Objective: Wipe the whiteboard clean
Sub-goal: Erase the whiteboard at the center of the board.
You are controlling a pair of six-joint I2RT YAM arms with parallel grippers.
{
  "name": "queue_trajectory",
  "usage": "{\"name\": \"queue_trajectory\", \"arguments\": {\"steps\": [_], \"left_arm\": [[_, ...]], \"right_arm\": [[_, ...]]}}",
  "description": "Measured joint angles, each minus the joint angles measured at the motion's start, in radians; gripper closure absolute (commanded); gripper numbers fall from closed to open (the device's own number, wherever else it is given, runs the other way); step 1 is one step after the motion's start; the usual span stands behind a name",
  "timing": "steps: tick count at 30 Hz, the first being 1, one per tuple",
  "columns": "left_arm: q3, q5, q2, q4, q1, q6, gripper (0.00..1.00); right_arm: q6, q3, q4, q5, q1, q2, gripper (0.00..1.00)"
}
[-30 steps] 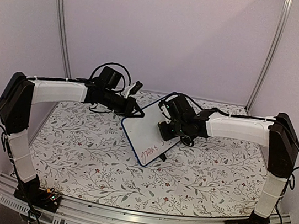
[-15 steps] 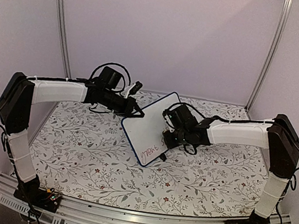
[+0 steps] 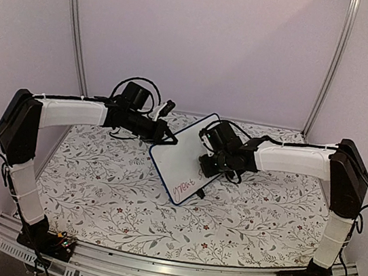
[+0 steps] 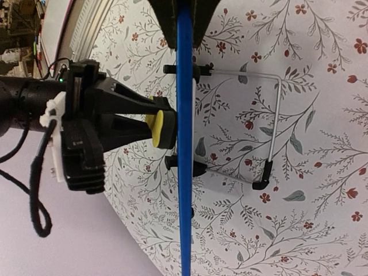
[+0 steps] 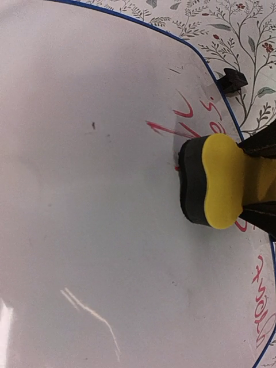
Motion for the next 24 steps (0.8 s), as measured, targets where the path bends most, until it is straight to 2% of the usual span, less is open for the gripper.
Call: {"name": "queue_trajectory", "arguments": {"steps": [4,10,24], "left_arm": [[0.000,-0.001,0.000,0.000,0.000,0.000,1.00],[0.000,-0.001,0.000,0.000,0.000,-0.001,1.00],[0.000,-0.001,0.000,-0.002,0.000,-0.007,1.00]], "right_arm": [[-0.014,0.060,0.000,0.000,-0.002,0.014,0.84],[-0.018,0.065,0.001,0.000,-0.004,0.018,0.84],[0.006,-0.055,0.053,0.005,-0.007,-0.008,0.84]]}}
